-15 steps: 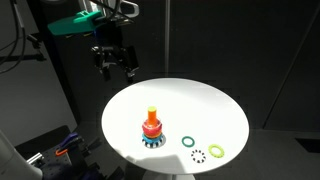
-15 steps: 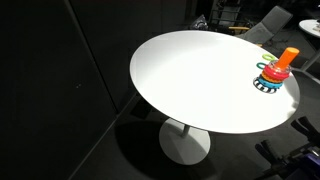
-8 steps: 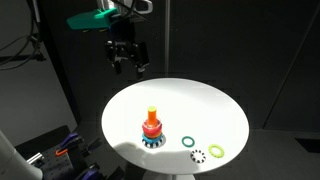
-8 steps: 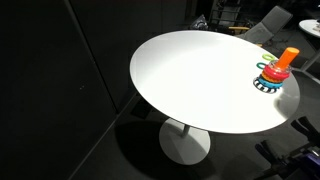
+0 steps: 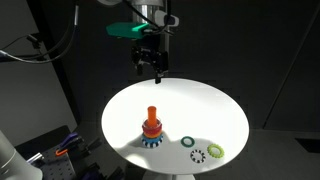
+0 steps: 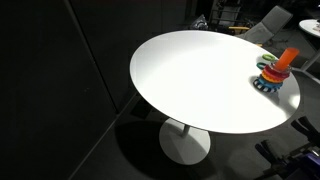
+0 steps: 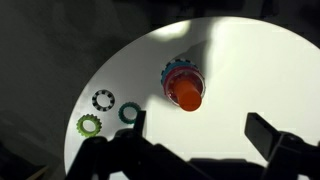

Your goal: Put the green ring on the orange stand.

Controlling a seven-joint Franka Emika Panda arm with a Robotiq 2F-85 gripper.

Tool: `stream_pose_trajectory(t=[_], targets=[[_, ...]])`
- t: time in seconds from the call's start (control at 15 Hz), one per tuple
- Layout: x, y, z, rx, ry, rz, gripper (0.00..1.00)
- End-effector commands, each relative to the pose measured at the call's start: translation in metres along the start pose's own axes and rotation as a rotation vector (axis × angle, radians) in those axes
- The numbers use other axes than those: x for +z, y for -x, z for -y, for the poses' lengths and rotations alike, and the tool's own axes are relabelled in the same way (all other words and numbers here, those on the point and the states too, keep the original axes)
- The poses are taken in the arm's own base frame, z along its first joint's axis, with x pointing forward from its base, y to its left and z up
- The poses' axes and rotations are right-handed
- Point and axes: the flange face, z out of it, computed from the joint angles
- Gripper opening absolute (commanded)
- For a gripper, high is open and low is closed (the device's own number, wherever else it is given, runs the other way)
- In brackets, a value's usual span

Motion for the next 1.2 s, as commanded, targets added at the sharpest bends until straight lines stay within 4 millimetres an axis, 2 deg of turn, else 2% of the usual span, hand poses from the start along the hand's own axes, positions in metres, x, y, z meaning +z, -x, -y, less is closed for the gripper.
stream_pose_trajectory(t=[0.0,0.2,0.53,0.8,1.13], targets=[[0.007,-0.041,-0.019,0.093,-0.013,0.02,1.0],[0.021,-0.067,-0.033,0.146,-0.021,0.026,1.0],[0.049,-0.098,-0.054,0.201,-0.036,0.014,1.0],[0.082,-0.114,-0.069,0.236,-0.031,-0.001,1.0],[0.129,-0.125,-0.083,0.278,-0.004,-0.022,1.0]])
